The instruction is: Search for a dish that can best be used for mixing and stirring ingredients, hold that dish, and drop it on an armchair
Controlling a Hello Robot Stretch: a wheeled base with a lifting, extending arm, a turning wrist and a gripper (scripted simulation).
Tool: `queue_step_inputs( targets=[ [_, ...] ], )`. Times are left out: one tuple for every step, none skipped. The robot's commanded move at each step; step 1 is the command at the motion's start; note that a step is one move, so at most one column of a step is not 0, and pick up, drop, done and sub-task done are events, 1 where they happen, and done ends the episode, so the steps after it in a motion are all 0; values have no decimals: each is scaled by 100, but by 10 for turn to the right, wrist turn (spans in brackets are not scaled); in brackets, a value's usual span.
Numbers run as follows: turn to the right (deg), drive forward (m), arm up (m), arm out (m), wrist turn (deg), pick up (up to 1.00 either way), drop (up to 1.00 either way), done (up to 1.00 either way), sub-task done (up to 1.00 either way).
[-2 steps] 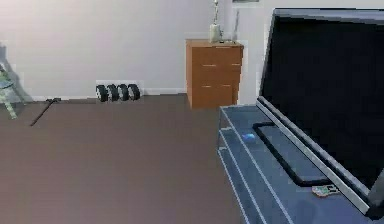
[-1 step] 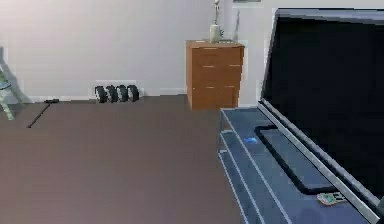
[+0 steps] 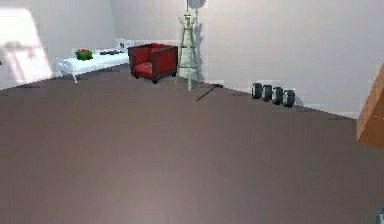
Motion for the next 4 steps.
queue_step_inputs(
  targets=[
    [-390, 0, 0, 0, 0, 0, 0, 0, 0],
    [0, 100, 0, 0, 0, 0, 0, 0, 0],
    [0, 100, 0, 0, 0, 0, 0, 0, 0],
    [-30, 0, 0, 0, 0, 0, 0, 0, 0]
  ],
)
